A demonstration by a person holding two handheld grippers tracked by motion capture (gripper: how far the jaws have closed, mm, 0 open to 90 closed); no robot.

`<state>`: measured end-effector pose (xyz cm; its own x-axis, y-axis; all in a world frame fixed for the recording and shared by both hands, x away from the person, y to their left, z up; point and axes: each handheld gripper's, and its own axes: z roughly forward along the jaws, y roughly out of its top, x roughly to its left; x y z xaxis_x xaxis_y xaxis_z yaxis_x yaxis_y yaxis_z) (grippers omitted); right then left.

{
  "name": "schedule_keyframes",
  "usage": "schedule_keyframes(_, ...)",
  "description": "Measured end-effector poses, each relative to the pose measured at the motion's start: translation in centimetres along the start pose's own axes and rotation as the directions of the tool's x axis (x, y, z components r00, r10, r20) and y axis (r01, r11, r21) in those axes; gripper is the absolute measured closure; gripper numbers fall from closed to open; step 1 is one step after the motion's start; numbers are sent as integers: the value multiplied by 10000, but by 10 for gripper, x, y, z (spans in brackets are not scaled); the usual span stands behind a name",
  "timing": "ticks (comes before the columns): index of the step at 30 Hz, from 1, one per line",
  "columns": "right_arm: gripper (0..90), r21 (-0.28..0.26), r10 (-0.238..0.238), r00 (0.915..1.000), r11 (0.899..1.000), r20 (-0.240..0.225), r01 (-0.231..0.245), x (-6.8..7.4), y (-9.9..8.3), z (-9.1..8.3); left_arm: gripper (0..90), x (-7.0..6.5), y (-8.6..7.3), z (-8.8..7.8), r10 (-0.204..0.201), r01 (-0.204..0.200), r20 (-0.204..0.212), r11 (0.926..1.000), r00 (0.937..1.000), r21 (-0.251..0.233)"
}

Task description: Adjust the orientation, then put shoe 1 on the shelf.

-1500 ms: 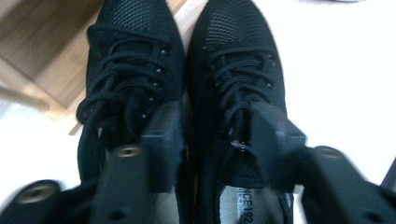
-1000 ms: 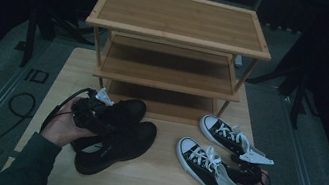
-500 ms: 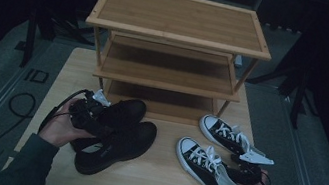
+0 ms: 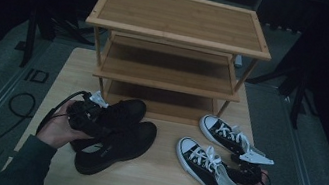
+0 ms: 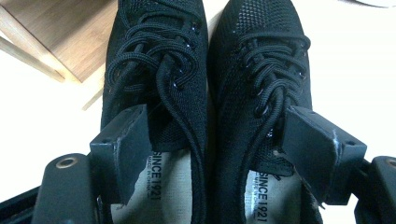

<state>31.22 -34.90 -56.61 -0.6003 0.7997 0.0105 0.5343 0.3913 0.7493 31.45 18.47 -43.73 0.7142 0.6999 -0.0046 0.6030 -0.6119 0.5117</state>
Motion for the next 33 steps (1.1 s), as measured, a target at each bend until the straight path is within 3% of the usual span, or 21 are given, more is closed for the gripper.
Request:
schedule_keyframes(22,382,1,-4,10000,10000,1,4,0,0,0,248,1,-5,7,19,-22,142,9998,9999,205)
schedule_keyframes(33,382,0,-6,10000,10000,0,6,0,0,0,328,1,-9,11,49,-59,298,9994,9995,329)
